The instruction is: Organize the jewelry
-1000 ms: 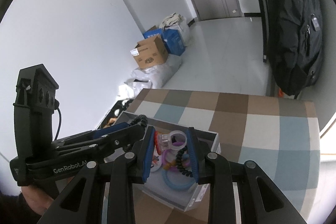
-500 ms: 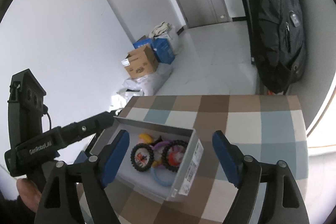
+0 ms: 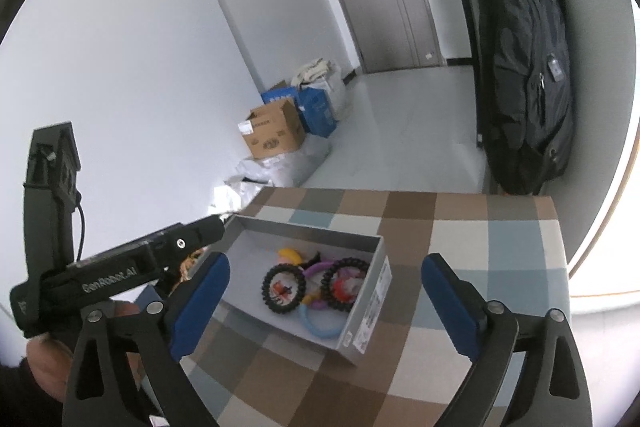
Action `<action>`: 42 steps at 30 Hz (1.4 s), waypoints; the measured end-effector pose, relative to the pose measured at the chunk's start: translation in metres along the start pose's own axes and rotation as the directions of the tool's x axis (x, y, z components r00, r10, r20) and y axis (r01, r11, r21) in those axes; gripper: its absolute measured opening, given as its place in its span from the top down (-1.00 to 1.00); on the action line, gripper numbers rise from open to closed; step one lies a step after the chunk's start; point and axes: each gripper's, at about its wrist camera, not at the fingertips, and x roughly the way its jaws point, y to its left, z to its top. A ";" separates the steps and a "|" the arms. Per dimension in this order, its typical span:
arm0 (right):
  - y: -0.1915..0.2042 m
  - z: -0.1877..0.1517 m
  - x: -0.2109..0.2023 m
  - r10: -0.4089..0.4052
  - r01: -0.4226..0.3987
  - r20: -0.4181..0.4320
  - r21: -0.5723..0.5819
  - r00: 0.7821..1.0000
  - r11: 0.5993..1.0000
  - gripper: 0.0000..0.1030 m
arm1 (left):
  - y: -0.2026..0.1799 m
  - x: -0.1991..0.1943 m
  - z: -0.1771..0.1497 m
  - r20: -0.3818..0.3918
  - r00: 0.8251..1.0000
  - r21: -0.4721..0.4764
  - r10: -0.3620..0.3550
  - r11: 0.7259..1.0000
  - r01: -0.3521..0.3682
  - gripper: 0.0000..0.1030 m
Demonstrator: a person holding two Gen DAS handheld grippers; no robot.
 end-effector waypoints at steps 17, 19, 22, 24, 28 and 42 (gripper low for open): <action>0.021 -0.012 -0.049 0.004 0.002 0.106 -0.051 0.994 0.999 -1.00 | -0.014 -0.043 -0.026 0.105 0.989 0.054 0.108 0.992 -0.114 -0.66; 0.020 -0.017 -0.053 -0.003 0.009 0.109 -0.048 0.994 0.999 -1.00 | -0.013 -0.044 -0.031 0.104 0.988 0.054 0.115 0.991 -0.122 -0.66; 0.019 -0.025 -0.058 -0.012 0.017 0.118 -0.050 0.993 0.999 -1.00 | -0.014 -0.046 -0.039 0.100 0.988 0.064 0.122 0.990 -0.129 -0.66; 0.018 -0.031 -0.060 -0.013 0.019 0.123 -0.049 0.992 0.999 -1.00 | -0.015 -0.048 -0.043 0.102 0.986 0.073 0.133 0.987 -0.141 -0.66; 0.017 -0.035 -0.058 -0.025 0.030 0.108 -0.046 0.994 0.999 -1.00 | -0.018 -0.053 -0.047 0.115 0.984 0.077 0.136 0.986 -0.146 -0.66; 0.019 -0.038 -0.065 -0.030 0.037 0.120 -0.053 0.992 0.998 -1.00 | -0.020 -0.057 -0.052 0.127 0.982 0.077 0.137 0.986 -0.147 -0.66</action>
